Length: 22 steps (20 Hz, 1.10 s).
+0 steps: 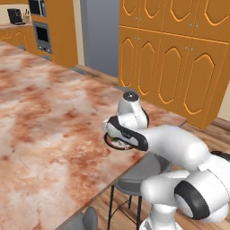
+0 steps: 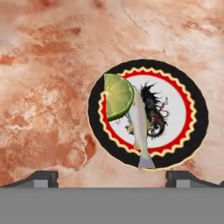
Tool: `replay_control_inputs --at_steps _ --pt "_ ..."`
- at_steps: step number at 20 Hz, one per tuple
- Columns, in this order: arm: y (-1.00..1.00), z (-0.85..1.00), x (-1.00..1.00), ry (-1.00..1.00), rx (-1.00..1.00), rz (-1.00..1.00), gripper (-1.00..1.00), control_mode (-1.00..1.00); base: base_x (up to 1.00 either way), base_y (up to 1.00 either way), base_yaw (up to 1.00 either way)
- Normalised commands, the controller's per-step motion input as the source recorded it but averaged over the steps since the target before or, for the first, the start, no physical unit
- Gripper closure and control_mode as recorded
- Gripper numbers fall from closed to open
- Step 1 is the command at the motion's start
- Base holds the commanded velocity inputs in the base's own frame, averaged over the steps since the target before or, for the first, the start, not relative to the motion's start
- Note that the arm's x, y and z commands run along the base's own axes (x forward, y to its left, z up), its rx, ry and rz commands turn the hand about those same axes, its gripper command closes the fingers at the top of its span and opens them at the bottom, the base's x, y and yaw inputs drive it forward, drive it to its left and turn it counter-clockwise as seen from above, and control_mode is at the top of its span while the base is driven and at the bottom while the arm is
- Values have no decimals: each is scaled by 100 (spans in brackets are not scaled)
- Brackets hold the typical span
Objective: Take the lemon wedge from the fridge and place it on the plate with fish on the dining counter.
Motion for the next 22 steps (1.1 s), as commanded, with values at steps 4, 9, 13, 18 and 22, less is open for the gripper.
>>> replay_control_inputs --at_steps 4,9,13,18,22 --pt "-10 3 -100 -28 0 -2 -100 -100 0 0 0" --pt "-46 10 -100 -28 1 -2 -100 -100 0 0 0" --pt "-42 92 -100 -23 7 -19 -100 -100 0 0 0" --pt "-7 100 -100 -12 4 -19 -100 -100 0 0 0" --pt "-2 71 -100 -18 1 -11 -100 -100 0 0 0"
